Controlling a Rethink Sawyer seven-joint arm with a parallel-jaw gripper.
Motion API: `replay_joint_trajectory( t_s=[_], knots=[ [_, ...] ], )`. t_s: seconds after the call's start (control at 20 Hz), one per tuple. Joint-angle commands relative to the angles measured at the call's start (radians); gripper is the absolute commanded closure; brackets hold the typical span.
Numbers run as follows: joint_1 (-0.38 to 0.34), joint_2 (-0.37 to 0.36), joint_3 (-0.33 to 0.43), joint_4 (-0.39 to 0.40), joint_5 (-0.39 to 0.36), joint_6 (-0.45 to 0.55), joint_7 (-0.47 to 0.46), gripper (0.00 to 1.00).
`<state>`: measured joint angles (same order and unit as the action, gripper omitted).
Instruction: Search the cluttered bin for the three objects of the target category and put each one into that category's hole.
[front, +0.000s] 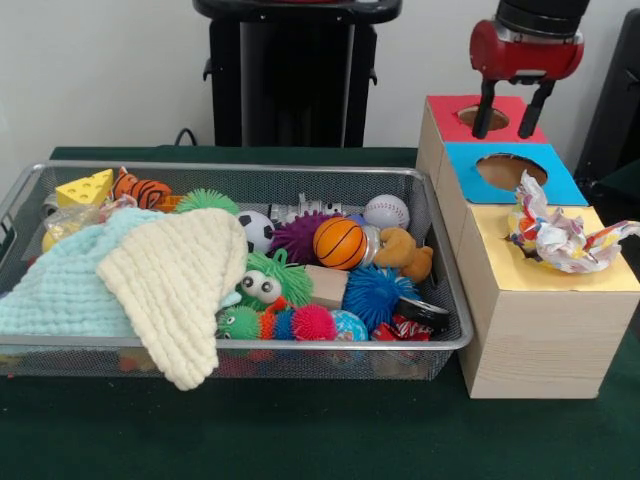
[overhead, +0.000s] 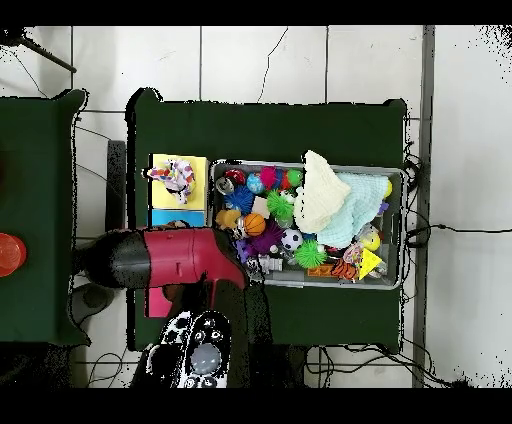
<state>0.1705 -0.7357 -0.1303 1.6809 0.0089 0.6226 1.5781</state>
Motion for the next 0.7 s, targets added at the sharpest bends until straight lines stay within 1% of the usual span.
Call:
replay_joint_trajectory(
  t_s=[0.05, 0.4, 0.7],
  knots=[
    [0.023, 0.097, -0.016, -0.133, 0.056, 0.14, 0.303, 0.0],
    [0.042, 0.155, -0.032, -0.195, 0.09, 0.14, 0.31, 0.0],
    [0.043, 0.18, -0.041, -0.222, 0.112, 0.132, 0.296, 0.0]
  ],
)
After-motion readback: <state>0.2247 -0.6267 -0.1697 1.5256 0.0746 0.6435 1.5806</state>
